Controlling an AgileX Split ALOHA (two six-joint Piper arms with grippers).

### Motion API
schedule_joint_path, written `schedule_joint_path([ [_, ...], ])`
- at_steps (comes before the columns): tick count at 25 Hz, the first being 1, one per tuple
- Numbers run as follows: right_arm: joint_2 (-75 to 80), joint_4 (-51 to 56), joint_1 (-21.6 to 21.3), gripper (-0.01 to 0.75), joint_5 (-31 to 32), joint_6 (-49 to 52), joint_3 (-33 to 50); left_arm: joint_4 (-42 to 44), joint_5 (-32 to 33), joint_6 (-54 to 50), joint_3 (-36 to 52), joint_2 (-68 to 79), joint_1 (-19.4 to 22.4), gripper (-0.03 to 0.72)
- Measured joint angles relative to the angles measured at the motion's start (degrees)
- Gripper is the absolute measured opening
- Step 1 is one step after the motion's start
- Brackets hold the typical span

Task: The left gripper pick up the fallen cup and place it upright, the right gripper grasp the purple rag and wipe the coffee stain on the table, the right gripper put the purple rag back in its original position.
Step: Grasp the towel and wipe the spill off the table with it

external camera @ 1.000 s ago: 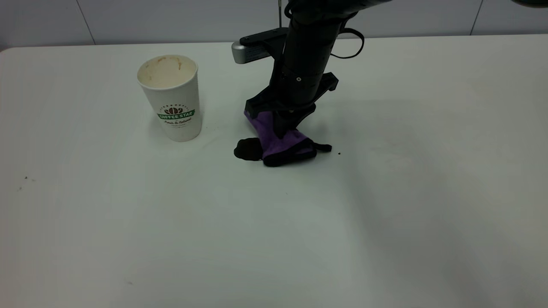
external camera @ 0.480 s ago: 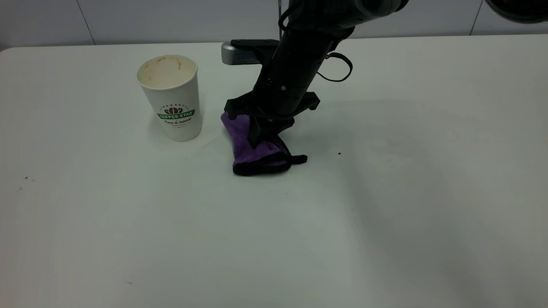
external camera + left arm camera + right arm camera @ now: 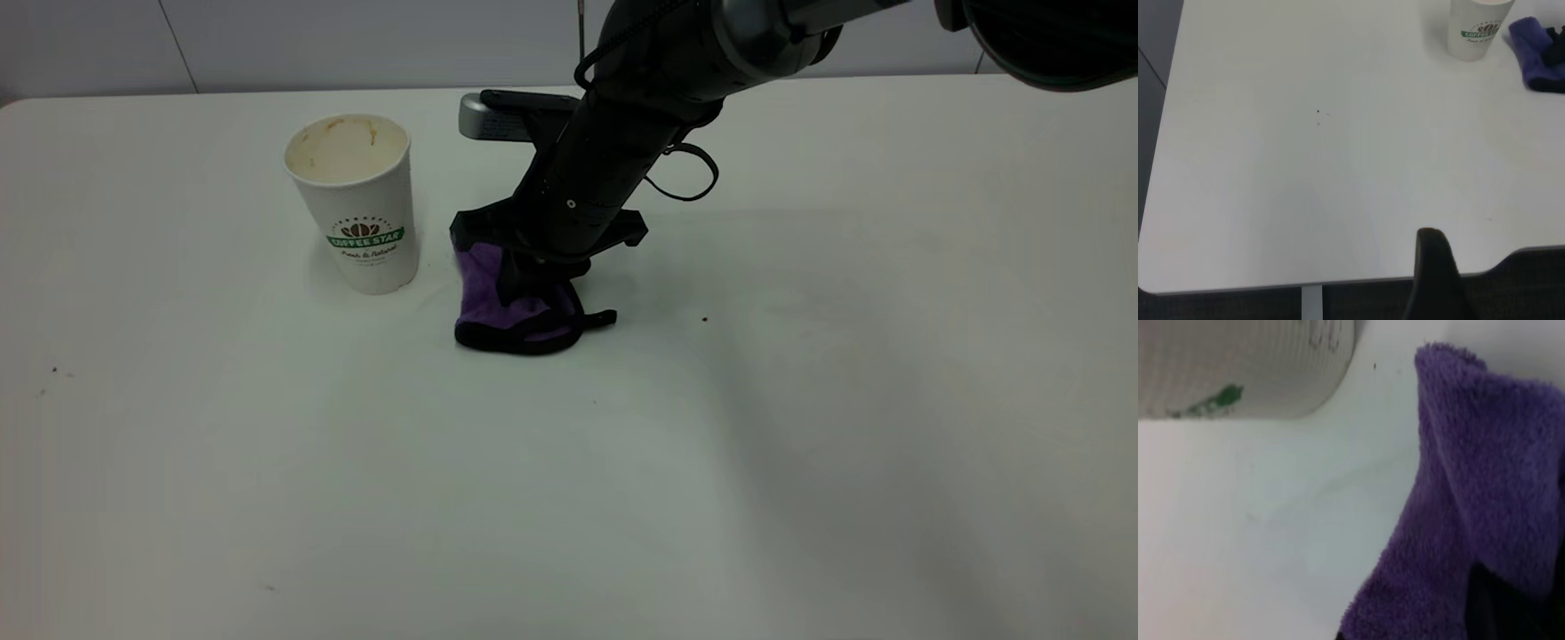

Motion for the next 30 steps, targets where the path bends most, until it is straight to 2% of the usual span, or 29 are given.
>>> schedule_joint_path([
  [6,0.4,-1.1,-0.3,0.069,-3.9,3.4,0.0,0.0,0.0,0.0,0.0,0.0,0.0,0.501],
  [10,0.4,-3.2,-2.1,0.071,-3.2,7.4,-0.3,0.0,0.0,0.0,0.0,0.0,0.0,0.501],
  [14,0.3,-5.6,-4.6,0.071,1.6,11.3,-1.0,0.0,0.0,0.0,0.0,0.0,0.0,0.501],
  [16,0.3,-7.6,-5.2,0.071,6.1,12.5,-2.1,0.0,0.0,0.0,0.0,0.0,0.0,0.501],
  [20,0.4,-12.0,-5.3,0.072,15.8,13.6,-5.6,0.0,0.0,0.0,0.0,0.0,0.0,0.501],
  [23,0.4,-12.9,-4.4,0.073,20.7,13.9,-7.6,0.0,0.0,0.0,0.0,0.0,0.0,0.501],
  [27,0.5,-13.2,-1.8,0.073,21.1,14.0,-8.4,0.0,0.0,0.0,0.0,0.0,0.0,0.501],
  [30,0.7,-13.2,0.4,0.074,16.4,13.2,-8.4,0.0,0.0,0.0,0.0,0.0,0.0,0.501],
])
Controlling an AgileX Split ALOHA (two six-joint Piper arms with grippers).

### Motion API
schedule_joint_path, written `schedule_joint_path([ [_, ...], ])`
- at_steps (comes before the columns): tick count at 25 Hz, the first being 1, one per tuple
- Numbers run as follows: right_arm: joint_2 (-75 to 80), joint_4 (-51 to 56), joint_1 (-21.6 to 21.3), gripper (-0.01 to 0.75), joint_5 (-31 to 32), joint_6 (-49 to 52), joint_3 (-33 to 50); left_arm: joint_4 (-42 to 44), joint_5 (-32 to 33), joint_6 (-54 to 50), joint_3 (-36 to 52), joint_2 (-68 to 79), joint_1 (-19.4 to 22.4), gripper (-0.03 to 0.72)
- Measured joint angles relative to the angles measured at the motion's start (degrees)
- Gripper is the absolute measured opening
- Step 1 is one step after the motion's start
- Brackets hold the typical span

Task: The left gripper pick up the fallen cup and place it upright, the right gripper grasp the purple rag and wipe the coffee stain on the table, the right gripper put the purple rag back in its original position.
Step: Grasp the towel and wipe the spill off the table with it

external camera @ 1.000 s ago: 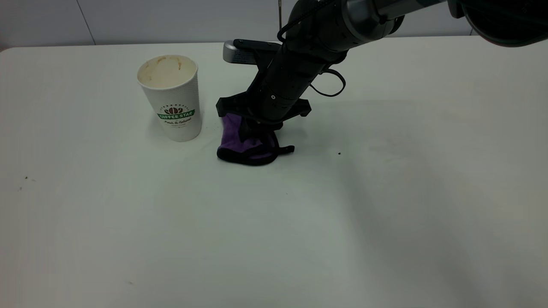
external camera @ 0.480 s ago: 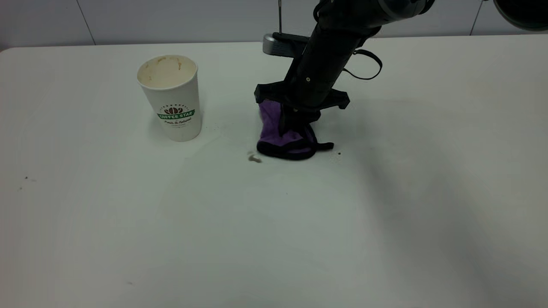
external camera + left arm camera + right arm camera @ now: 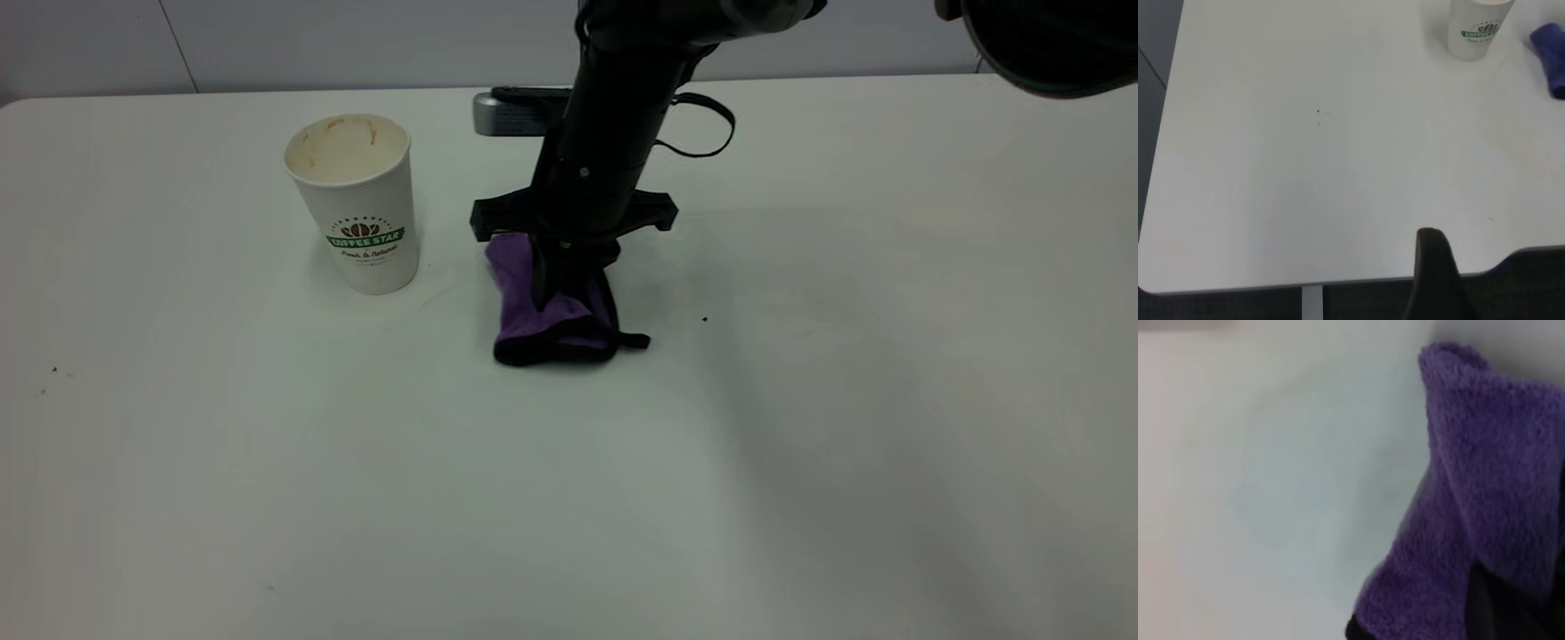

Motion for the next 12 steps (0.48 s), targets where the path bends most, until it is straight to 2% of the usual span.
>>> schedule_joint_path([
  [6,0.6,-1.3,0.9,0.074,-11.4,0.0,0.0,0.0,0.0,0.0,0.0,0.0,0.0,0.501],
  [9,0.7,-4.5,-0.4,0.074,-11.0,0.8,0.0,0.0,0.0,0.1,0.0,0.0,0.0,0.501],
  [12,0.7,-6.9,-2.4,0.074,-5.7,3.4,-0.1,0.0,0.0,0.1,0.0,0.0,0.0,0.501],
])
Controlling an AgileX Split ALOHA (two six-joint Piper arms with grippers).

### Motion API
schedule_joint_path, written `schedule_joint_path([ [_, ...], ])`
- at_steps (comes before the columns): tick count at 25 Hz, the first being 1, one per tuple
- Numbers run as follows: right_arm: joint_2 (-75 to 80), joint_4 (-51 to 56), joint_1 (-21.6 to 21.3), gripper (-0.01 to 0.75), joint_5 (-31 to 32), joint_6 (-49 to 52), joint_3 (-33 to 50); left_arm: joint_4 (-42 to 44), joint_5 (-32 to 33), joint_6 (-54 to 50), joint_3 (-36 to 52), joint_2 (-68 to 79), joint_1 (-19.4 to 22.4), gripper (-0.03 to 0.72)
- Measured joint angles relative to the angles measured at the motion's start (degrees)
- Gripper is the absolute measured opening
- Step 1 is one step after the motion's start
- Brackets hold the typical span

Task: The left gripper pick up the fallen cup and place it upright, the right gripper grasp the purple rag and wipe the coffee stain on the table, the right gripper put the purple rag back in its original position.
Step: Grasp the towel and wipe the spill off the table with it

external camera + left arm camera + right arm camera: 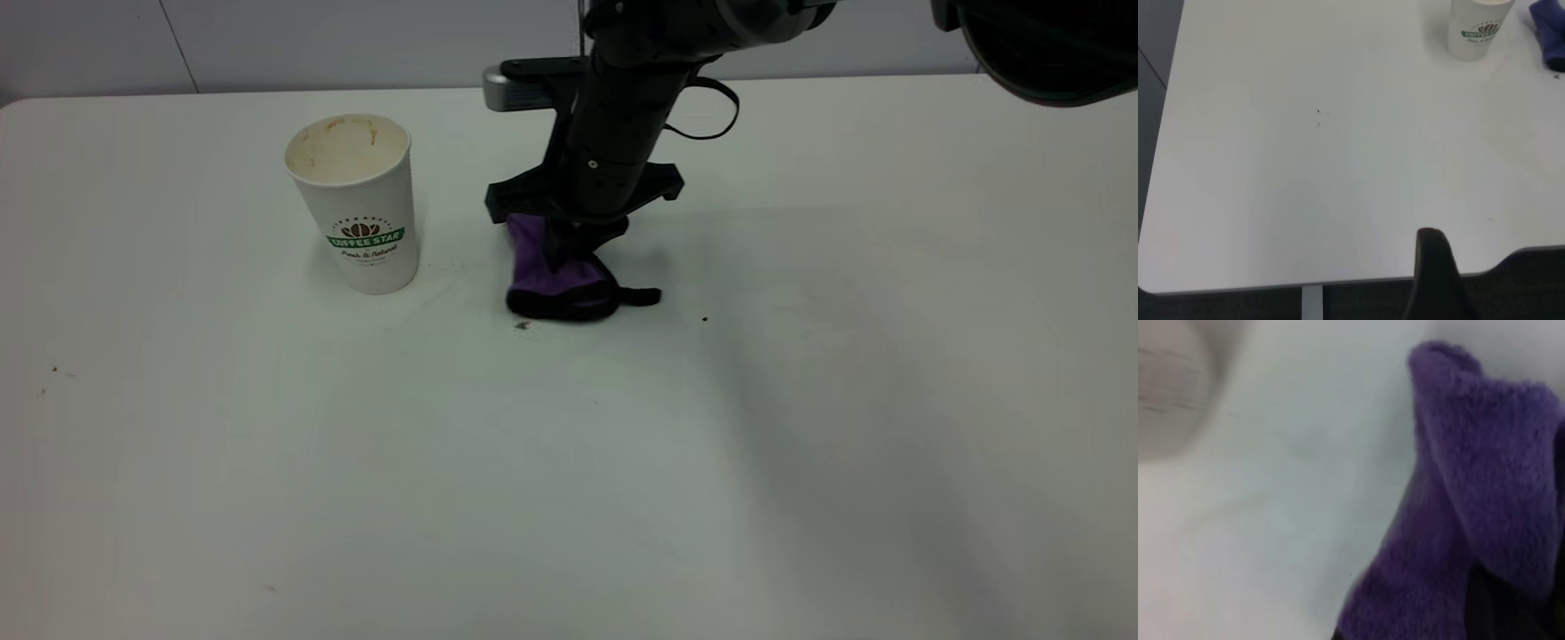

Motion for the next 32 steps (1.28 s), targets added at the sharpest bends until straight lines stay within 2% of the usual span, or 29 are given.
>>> schedule_joint_path([
  [3,0.0,-0.2,-1.3,0.074,5.4,1.8,-0.1,0.0,0.0,0.1,0.0,0.0,0.0,0.501],
  [7,0.0,2.0,-0.5,0.077,8.0,1.5,-0.4,0.0,0.0,0.1,0.0,0.0,0.0,0.501],
  [12,0.0,2.7,2.9,0.078,2.5,-0.1,-0.4,0.0,0.0,0.1,0.0,0.0,0.0,0.501],
  [17,0.0,-1.0,3.1,0.079,-2.6,0.2,-0.4,0.0,0.0,0.1,0.0,0.0,0.0,0.501],
  [20,0.0,-5.1,1.2,0.081,-0.7,2.6,-0.4,0.0,0.0,0.1,0.0,0.0,0.0,0.501],
  [23,0.0,-7.3,-2.0,0.082,3.8,4.9,-0.4,0.0,0.0,0.1,0.0,0.0,0.0,0.501],
  [32,-0.3,-7.9,-15.6,0.104,15.3,5.8,-0.7,0.0,0.0,0.1,0.0,0.0,0.0,0.501],
])
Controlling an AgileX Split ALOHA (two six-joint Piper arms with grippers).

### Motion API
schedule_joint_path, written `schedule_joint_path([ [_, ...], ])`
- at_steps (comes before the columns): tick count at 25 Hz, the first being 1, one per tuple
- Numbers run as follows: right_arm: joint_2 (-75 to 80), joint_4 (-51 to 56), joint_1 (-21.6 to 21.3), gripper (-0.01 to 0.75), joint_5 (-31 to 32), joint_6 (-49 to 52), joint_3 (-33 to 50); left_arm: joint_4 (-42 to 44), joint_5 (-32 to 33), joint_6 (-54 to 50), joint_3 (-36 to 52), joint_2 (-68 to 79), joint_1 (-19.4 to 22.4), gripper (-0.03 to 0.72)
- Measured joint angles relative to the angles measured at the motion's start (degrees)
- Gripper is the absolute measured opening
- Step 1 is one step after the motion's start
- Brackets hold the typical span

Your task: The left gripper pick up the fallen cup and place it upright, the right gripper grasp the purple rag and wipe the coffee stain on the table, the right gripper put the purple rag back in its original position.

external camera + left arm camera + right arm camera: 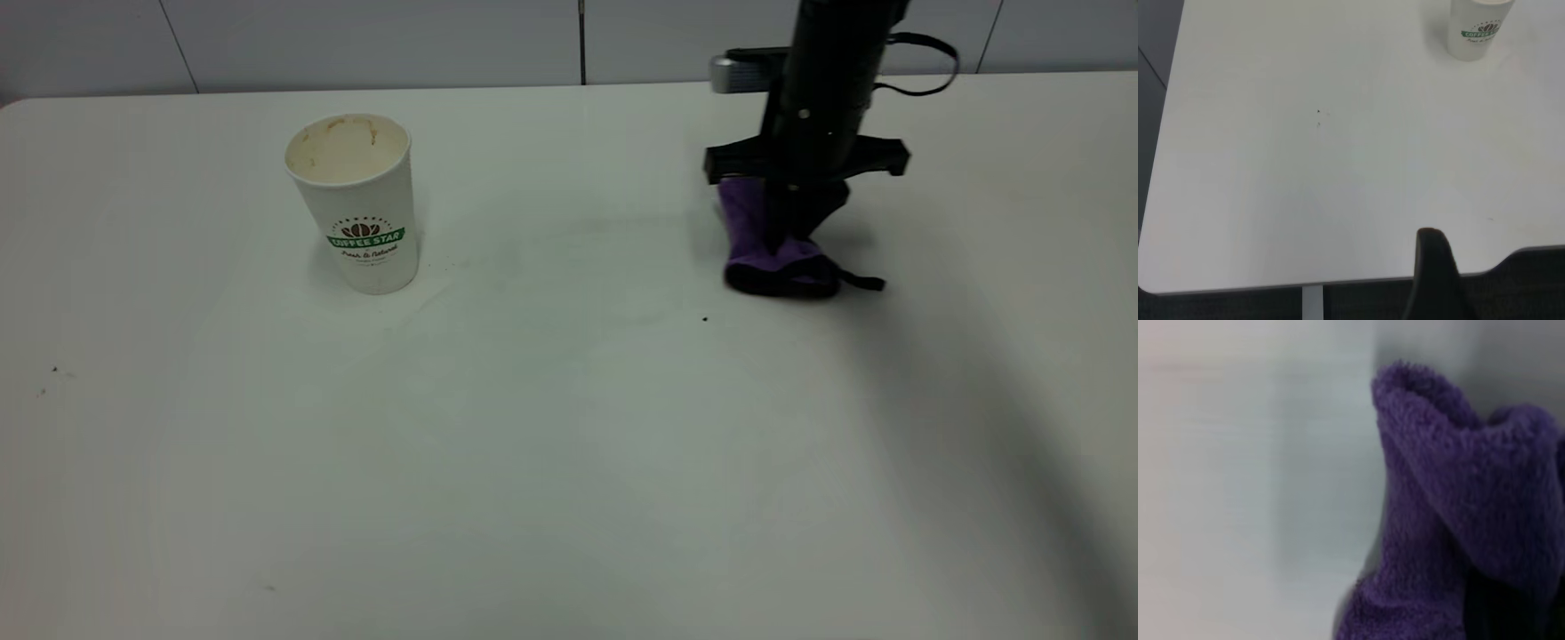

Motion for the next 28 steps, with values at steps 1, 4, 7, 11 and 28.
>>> schedule_joint_path([
  [1,0.0,0.0,-1.5,0.109,0.5,0.0,0.0,0.0,0.0,0.0,0.0,0.0,0.0,0.501],
  [4,-0.1,0.0,-5.0,0.162,2.4,-1.1,0.0,0.0,0.0,0.0,0.0,0.0,0.0,0.501],
  [7,-0.9,-1.6,-6.4,0.332,5.1,-2.9,0.0,0.0,0.0,0.0,0.0,0.0,0.0,0.501],
  [11,-4.8,-6.5,-6.5,0.651,11.3,-6.1,0.1,0.0,0.0,0.0,0.0,0.0,0.0,0.501],
  [28,-72.0,1.0,-6.5,0.721,13.5,-16.0,48.2,0.0,0.0,-0.2,0.0,0.0,0.0,0.501],
])
